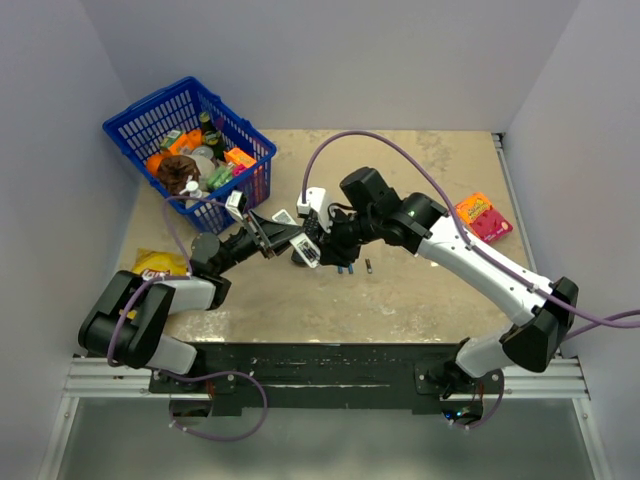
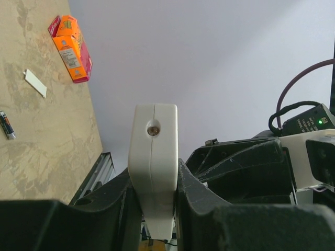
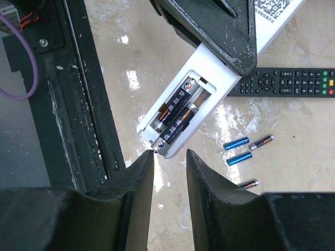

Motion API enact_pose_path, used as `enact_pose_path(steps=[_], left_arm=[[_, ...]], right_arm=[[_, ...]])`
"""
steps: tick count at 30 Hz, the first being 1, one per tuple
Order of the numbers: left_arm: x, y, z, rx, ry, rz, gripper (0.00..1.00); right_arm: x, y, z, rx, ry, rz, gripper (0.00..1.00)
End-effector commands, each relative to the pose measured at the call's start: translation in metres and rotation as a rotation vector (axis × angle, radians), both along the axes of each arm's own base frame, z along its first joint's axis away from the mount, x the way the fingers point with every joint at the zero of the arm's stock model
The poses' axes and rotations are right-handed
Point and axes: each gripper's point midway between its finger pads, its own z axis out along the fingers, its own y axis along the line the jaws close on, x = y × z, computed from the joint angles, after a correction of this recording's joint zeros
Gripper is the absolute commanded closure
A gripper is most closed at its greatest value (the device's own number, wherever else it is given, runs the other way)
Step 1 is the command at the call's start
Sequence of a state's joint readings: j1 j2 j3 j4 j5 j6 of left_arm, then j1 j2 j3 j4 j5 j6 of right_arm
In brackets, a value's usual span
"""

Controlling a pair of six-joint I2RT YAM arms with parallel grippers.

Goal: Load the batteries into the remote control
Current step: Load the battery into the remote control.

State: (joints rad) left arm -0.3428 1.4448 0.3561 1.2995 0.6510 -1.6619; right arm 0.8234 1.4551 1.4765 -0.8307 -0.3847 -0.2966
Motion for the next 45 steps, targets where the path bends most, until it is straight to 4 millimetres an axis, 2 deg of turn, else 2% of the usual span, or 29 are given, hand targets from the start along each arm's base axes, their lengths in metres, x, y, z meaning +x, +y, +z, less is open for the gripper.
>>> enact_pose_path(steps=[1, 15, 21, 25, 30, 39, 45], left_arm=[[-0.008, 0.000, 0.036, -0.044, -0.145, -0.019, 1.00], [-0.008, -0.002, 0.038, -0.007, -0.174, -0.024, 1.00], [-0.008, -0.003, 0.037, -0.003, -0.174, -0.029, 1.00], [-0.006, -0.004, 0.039, 0.004, -0.190, -0.035, 1.00], [-0.006, -0.006, 0.041, 0.015, -0.204, -0.047, 1.00], [-0.007, -0.008, 0.043, 0.039, -0.234, -0.060, 1.00], [-0.008, -0.008, 0.047, 0.040, -0.255, -0.062, 1.00]], right_arm=[[0.007, 0.006, 0.005, 0.023, -0.032, 0.005, 0.66], [0.015, 0.009, 0.010, 0.023, -0.042, -0.032, 0.66], [0.014, 0.003, 0.025, 0.043, -0.081, -0.033, 0.63], [0.016, 0.002, 0.028, 0.041, -0.091, -0.041, 0.63], [0.020, 0.006, 0.020, 0.024, -0.077, -0.042, 0.64], [0.029, 0.011, 0.020, 0.020, -0.073, -0.063, 0.66], [0.027, 0.012, 0.011, -0.003, -0.042, -0.051, 0.67]])
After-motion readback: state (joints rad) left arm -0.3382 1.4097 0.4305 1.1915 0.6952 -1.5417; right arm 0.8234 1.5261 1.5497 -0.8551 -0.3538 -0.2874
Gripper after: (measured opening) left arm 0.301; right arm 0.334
